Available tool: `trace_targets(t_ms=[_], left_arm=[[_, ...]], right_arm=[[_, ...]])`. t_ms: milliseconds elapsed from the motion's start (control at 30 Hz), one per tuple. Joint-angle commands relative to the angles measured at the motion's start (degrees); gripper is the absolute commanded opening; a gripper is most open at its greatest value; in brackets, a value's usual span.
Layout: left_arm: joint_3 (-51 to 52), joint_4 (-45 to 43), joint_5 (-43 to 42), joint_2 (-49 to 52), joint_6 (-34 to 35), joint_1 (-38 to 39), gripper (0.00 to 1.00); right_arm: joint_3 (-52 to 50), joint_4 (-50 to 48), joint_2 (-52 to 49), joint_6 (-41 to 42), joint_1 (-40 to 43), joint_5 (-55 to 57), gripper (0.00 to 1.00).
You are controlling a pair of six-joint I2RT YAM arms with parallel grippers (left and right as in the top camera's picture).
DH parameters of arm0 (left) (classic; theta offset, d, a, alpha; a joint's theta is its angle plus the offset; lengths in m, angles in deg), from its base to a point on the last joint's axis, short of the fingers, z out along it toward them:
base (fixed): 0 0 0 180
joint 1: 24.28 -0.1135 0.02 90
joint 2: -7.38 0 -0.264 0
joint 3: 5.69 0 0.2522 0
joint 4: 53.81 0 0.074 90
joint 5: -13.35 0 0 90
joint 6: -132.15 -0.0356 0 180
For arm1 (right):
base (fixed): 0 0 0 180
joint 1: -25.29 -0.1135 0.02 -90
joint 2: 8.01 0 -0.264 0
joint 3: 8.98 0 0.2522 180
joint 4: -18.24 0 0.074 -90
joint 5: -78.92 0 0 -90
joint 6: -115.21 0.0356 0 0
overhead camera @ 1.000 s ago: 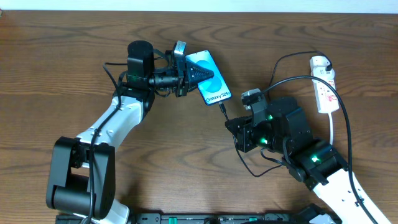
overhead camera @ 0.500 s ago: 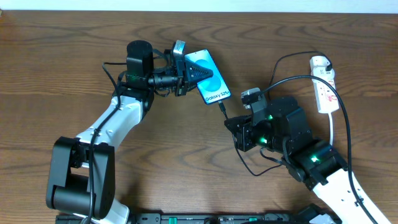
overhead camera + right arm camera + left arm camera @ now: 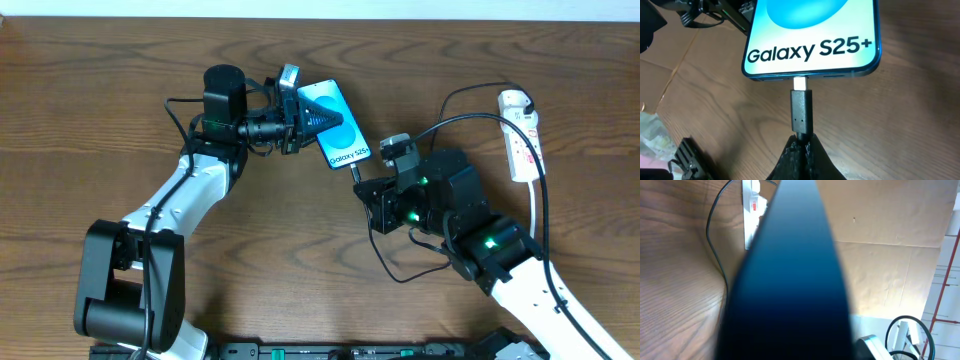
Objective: Plug charger to phone and switch on socket
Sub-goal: 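Align the connector under the phone port and push it upward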
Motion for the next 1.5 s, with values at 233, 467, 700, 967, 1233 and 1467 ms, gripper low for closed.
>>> trace_targets(t_ms=[233,467,700,967,1233,1467], left_arm=[[-1.27,-0.48,-5.14,0.20,-7.52,0.61,0.07],[-1.27,-0.50,-5.11,0.20,-9.66,0.61,0.07],[-1.27,-1.75,-5.09,0.20,-9.84,0.61,0.08],[-1.27,-1.75,-5.11,0.20,-8.57,0.61,0.08],[-1.27,-1.77,-5.40,0.20,-7.04,0.61,0.07],[-1.27,-1.75,-7.93,0.20,-10.54,0.61,0.07]], right_arm=[[0.61,-3.32,0.00,1.18,-0.09,1.75,0.01],[0.61,-3.56,0.04,4.17,-0.09,1.53,0.01],[0.61,-5.20,0.04,6.49,-0.09,1.86,0.01],[0.61,-6.05,-2.10,6.49,-0.09,4.76,0.01],[0.61,-9.84,-4.76,5.95,-0.09,4.76,0.01],[0.61,-14.05,-4.76,4.33,-0.09,4.74,0.01]])
